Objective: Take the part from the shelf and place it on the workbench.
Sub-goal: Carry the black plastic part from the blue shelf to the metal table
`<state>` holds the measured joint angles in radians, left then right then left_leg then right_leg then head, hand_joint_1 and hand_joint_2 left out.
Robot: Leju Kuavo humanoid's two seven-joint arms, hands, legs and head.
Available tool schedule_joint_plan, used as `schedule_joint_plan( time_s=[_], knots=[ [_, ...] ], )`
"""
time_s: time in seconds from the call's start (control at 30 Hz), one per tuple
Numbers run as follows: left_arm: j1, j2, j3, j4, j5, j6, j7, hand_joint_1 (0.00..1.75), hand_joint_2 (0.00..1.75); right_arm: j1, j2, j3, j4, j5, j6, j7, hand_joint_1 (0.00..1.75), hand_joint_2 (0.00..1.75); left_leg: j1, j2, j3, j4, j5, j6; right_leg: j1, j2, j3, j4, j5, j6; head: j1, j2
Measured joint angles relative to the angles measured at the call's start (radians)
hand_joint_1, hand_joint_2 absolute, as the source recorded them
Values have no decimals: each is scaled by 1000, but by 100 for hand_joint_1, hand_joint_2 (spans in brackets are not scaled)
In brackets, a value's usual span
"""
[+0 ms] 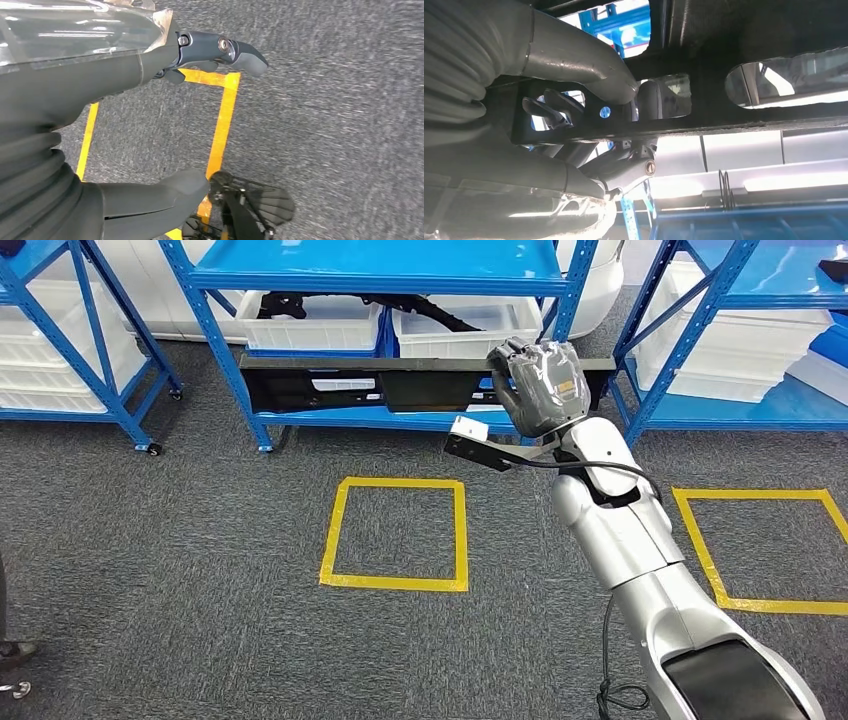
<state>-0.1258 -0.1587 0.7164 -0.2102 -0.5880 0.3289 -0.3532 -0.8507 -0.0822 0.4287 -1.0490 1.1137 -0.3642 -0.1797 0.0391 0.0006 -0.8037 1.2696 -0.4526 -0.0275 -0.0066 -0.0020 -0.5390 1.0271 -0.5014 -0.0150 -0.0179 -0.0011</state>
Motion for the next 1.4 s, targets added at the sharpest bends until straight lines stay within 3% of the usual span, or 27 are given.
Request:
schedule_joint_plan(
  time_s=[0.1, 0.17, 0.3, 0.5, 0.73, 0.87, 0.93, 1.0, 1.07, 1.1, 1.13, 1.2, 1.23, 1.27, 1.3, 1.4],
  knots=[
    [0, 2, 0, 0, -2, 1, 0, 0, 175, -2, -3, -1, 1, 0, 1, 0, 175, 175, -7, -2, 131, -166, 32, 20, 6, -1, -6, 1, 4, 5, 2, 0],
    [1, 3, 0, 0, -4, 2, 0, 0, 175, -5, -5, -2, 2, 1, 1, 0, 175, 175, -16, -3, 162, -214, 30, 30, 7, -2, -10, 2, 6, 13, 2, 0],
    [1, 3, 0, 0, -9, 0, 1, 0, 175, -6, -14, -6, 4, 2, 1, 0, 175, 175, -26, -2, 160, -229, 38, 26, 14, -2, -17, 1, 9, 21, 5, 0],
    [2, 2, 0, 0, -9, 0, 3, 0, 175, -2, -26, -7, 4, 2, 1, 1, 175, 175, -35, -2, 154, -229, 43, 37, 11, -1, -21, -1, 16, 33, 6, 0],
    [2, 2, 0, 0, -9, -2, 3, 0, 175, -2, -29, -8, 4, 2, 2, 2, 175, 175, -36, -2, 153, -229, 47, 42, 6, -2, -24, -1, 20, 38, 6, 0],
    [2, 4, 5, 0, -7, -14, 5, 0, 175, -3, -30, -8, 2, 3, 5, 3, 175, 175, -32, 0, 153, -236, 57, 61, -7, -1, -21, -9, 30, 54, 5, 0],
    [2, 2, 6, 0, -7, -20, 9, 0, 175, -3, -33, -10, 1, 4, 7, 6, 175, 175, -23, 4, 158, -259, 73, 68, -5, 0, -37, 19, 10, 54, 5, 0],
    [2, 1, 7, 0, -7, -22, 11, 0, 175, -2, -38, -12, 1, 5, 8, 8, 175, 175, -18, 7, 156, -271, 84, 70, -7, 1, -85, 120, -43, 50, 6, 0],
    [2, 1, 9, 0, -7, -23, 12, 0, 175, 4, -42, -13, 1, 5, 8, 9, 175, 175, -13, 8, 145, -271, 93, 63, -15, 2, -136, 238, -88, 56, 6, 0],
    [2, 0, 10, 0, -7, -25, 12, 0, 175, 7, -44, -13, 2, 6, 8, 9, 175, 175, -9, 8, 140, -271, 98, 57, -21, 1, -141, 257, -93, 65, 6, 0],
    [2, -1, 11, 0, -7, -26, 12, 0, 175, 10, -46, -13, 2, 7, 8, 9, 175, 175, -3, 8, 133, -270, 103, 50, -27, 1, -127, 233, -82, 78, 6, 0],
    [2, 0, 11, 0, -8, -29, 12, 0, 175, 11, -47, -13, 2, 8, 7, 9, 175, 175, 8, 9, 119, -263, 113, 32, -42, -1, -54, 103, -39, 108, 6, 0],
    [1, 1, 12, -1, -8, -29, 12, 0, 175, 11, -47, -14, 2, 8, 7, 9, 175, 175, 11, 8, 113, -258, 116, 21, -44, 0, -26, 46, -21, 115, 9, 0],
    [1, 2, 12, -2, -9, -29, 12, 0, 175, 10, -47, -14, 1, 9, 7, 9, 175, 175, 11, 8, 108, -256, 120, 11, -43, 1, -12, 15, -11, 112, 10, 0],
    [1, 2, 12, -2, -9, -29, 11, 0, 175, 10, -48, -16, 1, 9, 7, 10, 175, 175, 8, 7, 107, -257, 124, 3, -41, 2, -12, 8, -7, 101, 10, 0],
    [4, 1, 12, -3, -9, -29, 11, 0, 175, 9, -50, -19, 1, 9, 6, 10, 175, 175, 13, 7, 104, -270, 139, -12, -36, 4, -28, 14, 15, 59, 3, 0]
  ],
)
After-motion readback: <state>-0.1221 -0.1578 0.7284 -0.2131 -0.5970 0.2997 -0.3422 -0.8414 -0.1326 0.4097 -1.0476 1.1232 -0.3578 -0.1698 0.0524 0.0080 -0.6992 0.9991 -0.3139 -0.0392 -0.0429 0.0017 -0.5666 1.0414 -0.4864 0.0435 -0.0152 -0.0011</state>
